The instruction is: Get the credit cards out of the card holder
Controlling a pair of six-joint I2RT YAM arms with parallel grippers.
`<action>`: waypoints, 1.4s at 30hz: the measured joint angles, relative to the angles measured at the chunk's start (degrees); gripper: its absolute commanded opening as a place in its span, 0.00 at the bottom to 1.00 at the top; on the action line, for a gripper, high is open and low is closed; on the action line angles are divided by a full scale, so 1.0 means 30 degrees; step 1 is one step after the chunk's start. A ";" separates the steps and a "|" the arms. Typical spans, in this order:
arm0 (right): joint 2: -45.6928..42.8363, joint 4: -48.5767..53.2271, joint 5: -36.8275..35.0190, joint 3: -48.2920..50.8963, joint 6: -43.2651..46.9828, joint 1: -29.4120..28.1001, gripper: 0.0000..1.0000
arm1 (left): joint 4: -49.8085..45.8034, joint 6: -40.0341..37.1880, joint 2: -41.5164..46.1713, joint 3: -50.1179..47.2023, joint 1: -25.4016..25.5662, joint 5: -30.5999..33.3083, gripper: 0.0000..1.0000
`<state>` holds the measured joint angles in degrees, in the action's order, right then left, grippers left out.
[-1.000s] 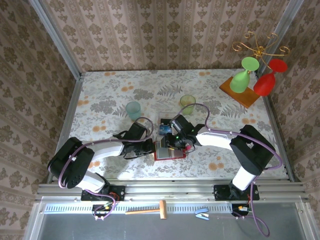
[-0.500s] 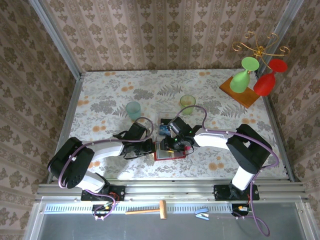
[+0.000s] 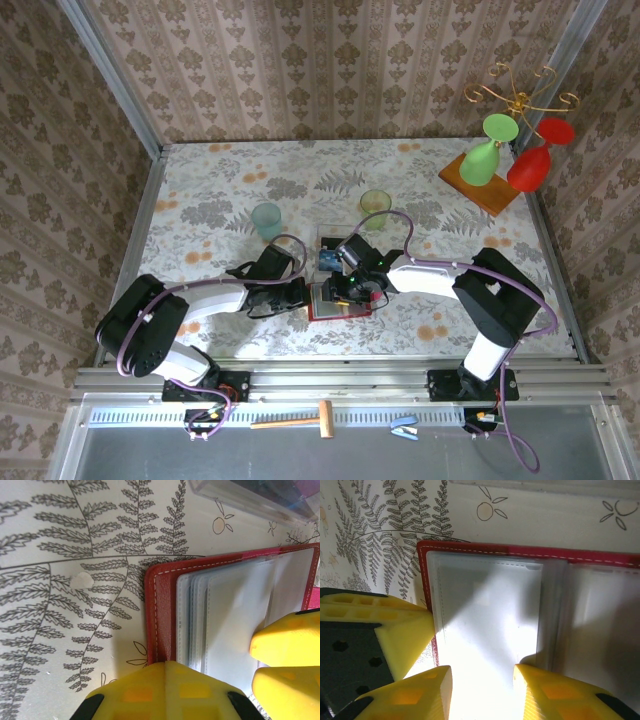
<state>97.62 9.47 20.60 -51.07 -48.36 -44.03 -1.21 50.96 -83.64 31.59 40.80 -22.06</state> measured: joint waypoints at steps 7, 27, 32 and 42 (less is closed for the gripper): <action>-0.0022 0.0364 -0.0306 -0.0080 0.0073 0.0022 0.40 | 0.0000 -0.0015 -0.0007 0.0000 -0.0007 0.0000 0.07; -0.0291 0.0838 -0.0736 -0.0044 0.0138 0.0299 0.40 | -0.0036 -0.0291 -0.0022 0.0029 -0.0131 0.0007 0.07; -0.0291 0.0641 -0.0729 0.0262 0.0131 0.0408 0.40 | -0.0758 -0.0452 -0.0015 0.0408 -0.0197 0.0102 0.07; -0.0481 -0.0372 -0.0474 0.0954 0.0102 0.0597 0.40 | -0.1217 -0.0452 0.0175 0.1151 -0.0262 0.0197 0.08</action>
<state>96.18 8.36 19.18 -48.21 -48.05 -42.24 -4.86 49.60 -83.11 35.05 40.01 -21.47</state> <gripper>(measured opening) 0.398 0.081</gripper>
